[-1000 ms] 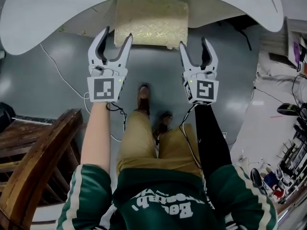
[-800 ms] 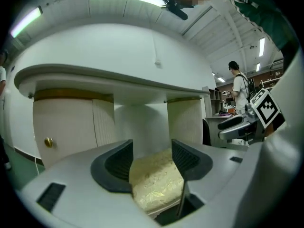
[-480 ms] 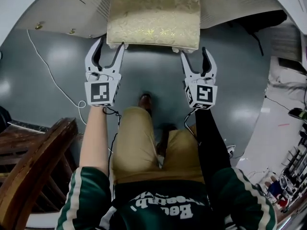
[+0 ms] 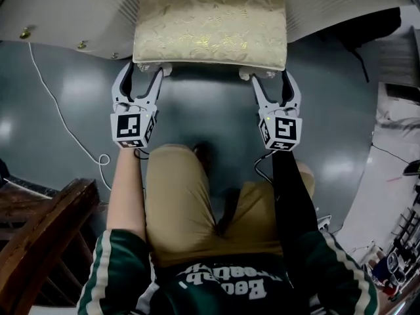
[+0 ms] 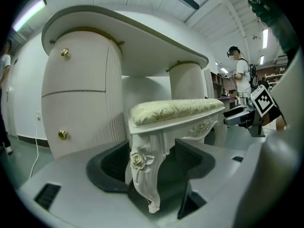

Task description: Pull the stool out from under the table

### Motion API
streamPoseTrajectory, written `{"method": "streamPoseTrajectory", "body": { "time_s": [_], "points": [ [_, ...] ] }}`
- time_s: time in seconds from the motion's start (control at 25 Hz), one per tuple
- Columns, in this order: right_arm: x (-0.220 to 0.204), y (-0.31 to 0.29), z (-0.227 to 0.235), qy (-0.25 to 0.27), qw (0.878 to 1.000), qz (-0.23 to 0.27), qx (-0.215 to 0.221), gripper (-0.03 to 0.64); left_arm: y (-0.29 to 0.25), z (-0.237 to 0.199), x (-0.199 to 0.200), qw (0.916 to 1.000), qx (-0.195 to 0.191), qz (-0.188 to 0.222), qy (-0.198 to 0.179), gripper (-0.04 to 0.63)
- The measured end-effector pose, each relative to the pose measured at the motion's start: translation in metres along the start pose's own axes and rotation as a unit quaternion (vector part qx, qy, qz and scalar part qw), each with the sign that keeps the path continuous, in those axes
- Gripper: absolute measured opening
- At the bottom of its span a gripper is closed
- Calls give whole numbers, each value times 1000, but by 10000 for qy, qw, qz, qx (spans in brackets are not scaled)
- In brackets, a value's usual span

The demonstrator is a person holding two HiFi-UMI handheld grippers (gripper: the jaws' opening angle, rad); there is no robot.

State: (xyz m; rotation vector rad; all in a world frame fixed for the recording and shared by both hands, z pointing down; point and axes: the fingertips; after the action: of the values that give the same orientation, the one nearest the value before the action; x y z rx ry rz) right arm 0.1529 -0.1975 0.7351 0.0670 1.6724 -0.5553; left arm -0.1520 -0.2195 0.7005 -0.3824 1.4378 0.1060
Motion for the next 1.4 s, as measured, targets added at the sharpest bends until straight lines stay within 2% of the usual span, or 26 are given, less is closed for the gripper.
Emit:
{"method": "streamPoseTrajectory", "body": {
  "time_s": [0.16,0.28,0.36,0.48,0.76,1.16,1.4],
  "points": [
    [-10,-14,2,10,9998,199,56,368,-17,-1,-19,9999,-118,9,-70,313],
    [-13,-19,4,-87,9993,375,32,373,-27,0,-20,9988,-424,186,-129,319],
    [-12,-24,7,-57,9991,427,64,334,-29,-2,-18,9983,-515,276,-84,319],
    [-12,-27,11,60,9991,369,188,318,-27,-4,-20,9983,-496,295,-60,318],
    [-13,-25,11,107,9995,210,226,301,-26,-4,-23,9986,-519,-14,-37,313],
    [-8,-22,12,42,9995,234,187,304,-21,2,-18,9985,-497,-219,50,310],
    [-9,-31,10,-202,9997,-32,136,308,-31,-5,-20,9970,-520,-534,213,310]
  ]
}}
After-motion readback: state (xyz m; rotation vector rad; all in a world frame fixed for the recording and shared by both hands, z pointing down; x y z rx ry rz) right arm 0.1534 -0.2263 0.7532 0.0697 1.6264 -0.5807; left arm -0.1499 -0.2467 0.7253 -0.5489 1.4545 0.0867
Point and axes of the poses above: the fingertips, and each gripper's own axes: y backward along the fingers, z to its right, x out of its top, and after that the axes turned 5 degrees about x, right-handed
